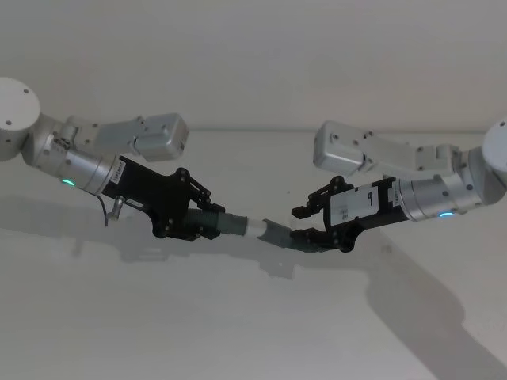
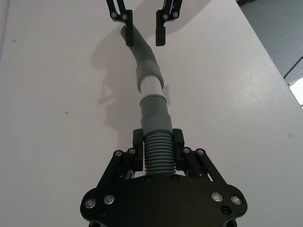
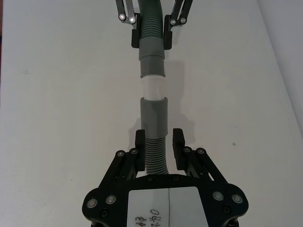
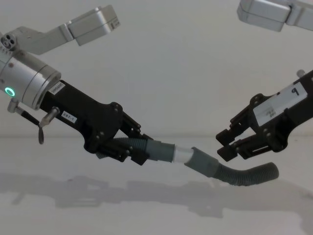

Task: Use both hands to pick up one end of the pipe from the table, align the ends, and insert them.

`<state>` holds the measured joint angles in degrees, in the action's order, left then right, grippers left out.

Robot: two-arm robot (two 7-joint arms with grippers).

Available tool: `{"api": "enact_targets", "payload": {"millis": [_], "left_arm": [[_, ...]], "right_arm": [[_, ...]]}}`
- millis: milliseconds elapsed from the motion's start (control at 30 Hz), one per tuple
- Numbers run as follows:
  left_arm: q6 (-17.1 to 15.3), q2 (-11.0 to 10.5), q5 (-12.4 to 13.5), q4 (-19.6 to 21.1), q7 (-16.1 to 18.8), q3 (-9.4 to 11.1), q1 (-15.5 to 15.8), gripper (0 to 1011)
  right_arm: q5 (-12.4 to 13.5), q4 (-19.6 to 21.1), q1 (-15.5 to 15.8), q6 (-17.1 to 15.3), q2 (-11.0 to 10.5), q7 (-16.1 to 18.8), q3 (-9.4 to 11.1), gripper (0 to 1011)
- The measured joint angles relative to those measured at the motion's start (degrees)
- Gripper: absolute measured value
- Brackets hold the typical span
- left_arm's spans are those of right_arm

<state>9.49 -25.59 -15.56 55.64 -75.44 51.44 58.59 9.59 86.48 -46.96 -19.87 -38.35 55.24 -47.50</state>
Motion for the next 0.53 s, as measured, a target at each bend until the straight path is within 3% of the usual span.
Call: {"api": "enact_targets", "payload": {"millis": [533], "left_arm": [[0.0,0.0,0.0,0.0,0.0,0.0,0.0,347]], "right_arm": [[0.0,0.0,0.0,0.0,0.0,0.0,0.0,332]]}}
